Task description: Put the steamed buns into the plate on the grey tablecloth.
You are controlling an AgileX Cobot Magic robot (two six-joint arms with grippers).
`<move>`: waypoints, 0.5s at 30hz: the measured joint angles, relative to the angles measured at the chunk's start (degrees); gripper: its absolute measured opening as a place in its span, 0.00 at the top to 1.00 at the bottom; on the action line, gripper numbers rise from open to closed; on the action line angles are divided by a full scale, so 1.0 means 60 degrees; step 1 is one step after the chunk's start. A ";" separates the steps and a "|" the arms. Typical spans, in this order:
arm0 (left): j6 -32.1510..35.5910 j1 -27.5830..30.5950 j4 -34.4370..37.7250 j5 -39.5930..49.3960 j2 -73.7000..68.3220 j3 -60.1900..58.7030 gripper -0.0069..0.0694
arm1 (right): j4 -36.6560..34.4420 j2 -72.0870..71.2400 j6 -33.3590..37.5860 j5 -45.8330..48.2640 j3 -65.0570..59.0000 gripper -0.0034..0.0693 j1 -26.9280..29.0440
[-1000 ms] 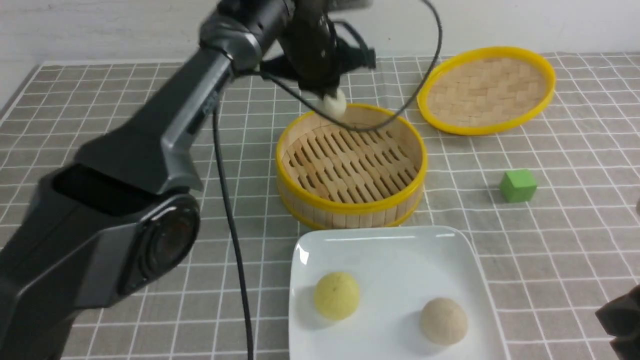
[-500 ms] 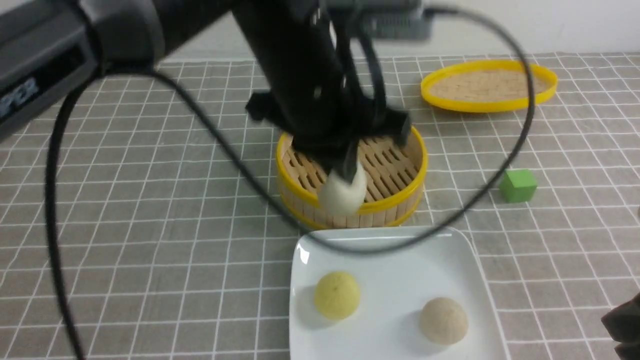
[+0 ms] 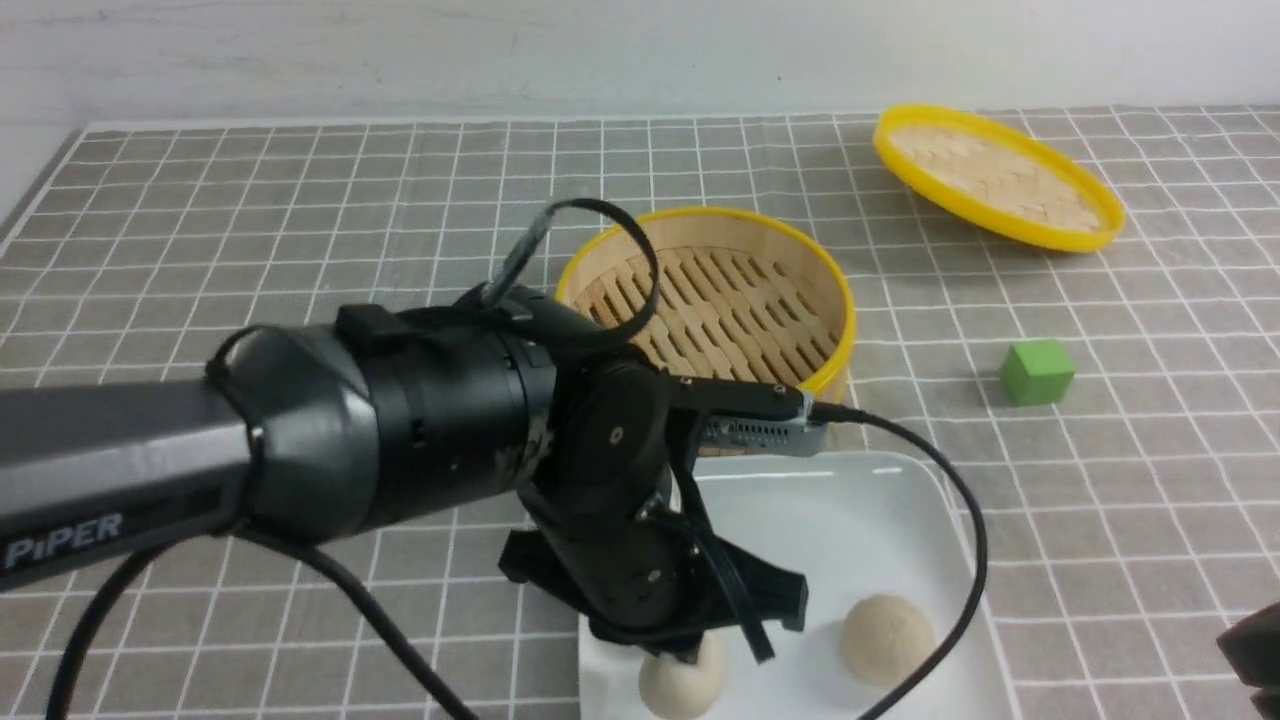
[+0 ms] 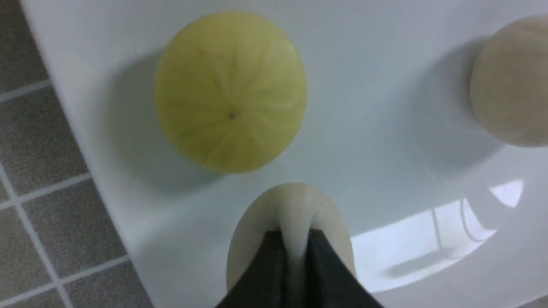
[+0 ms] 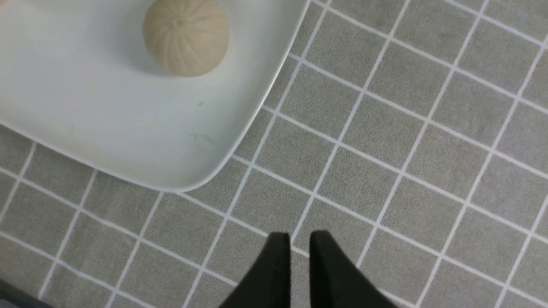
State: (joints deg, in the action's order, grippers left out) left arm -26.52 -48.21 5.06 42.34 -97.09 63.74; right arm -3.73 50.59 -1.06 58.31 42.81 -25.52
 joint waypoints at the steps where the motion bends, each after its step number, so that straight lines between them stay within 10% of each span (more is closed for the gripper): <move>1: 0.0000 0.0000 0.0032 -0.0067 -0.0135 0.0000 0.78 | 0.0077 -0.0337 -0.0212 0.0166 0.0193 0.82 0.0000; 15: 0.0000 0.0000 0.0042 -0.0296 0.0182 0.0017 0.21 | 0.2195 -0.6097 -0.2431 0.2005 0.1064 0.97 0.0000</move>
State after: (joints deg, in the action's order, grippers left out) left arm -26.52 -48.21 5.31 40.56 -96.00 63.85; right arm 9.44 14.00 -15.64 70.34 49.20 -25.52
